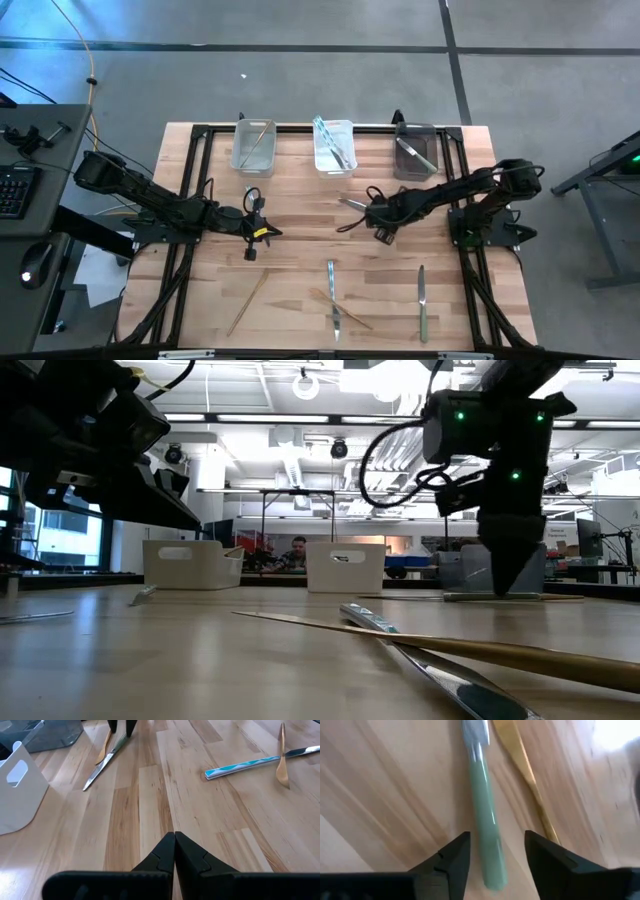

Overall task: Sort silverware by color (type)
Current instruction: Put the top green table knife into the black bin

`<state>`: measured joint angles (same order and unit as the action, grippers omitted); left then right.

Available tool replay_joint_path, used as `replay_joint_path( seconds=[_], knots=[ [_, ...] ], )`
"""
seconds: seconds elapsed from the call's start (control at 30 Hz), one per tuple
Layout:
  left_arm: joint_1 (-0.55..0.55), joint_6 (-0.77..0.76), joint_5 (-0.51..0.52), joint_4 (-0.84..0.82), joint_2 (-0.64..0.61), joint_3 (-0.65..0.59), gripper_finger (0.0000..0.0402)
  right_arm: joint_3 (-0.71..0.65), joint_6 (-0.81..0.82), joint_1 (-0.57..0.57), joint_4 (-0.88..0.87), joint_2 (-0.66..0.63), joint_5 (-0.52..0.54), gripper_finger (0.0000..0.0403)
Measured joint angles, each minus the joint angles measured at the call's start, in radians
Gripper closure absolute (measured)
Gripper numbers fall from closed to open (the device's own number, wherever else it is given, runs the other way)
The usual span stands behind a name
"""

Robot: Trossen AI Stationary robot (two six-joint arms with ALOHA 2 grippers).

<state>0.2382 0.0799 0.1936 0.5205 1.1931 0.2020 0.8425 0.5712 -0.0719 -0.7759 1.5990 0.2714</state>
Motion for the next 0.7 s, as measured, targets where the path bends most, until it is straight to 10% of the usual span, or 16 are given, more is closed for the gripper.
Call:
replay_joint_path(
  seconds=[0.4, 0.7],
  knots=[
    [0.000, 0.000, 0.000, 0.000, 0.000, 0.000, 0.0401, -0.109, -0.063, 0.070, 0.094, -0.011, -0.100, 0.0232],
    [0.000, 0.000, 0.000, 0.000, 0.000, 0.000, 0.0401, -0.118, -0.093, 0.076, 0.128, -0.012, -0.159, 0.0376]
  ],
)
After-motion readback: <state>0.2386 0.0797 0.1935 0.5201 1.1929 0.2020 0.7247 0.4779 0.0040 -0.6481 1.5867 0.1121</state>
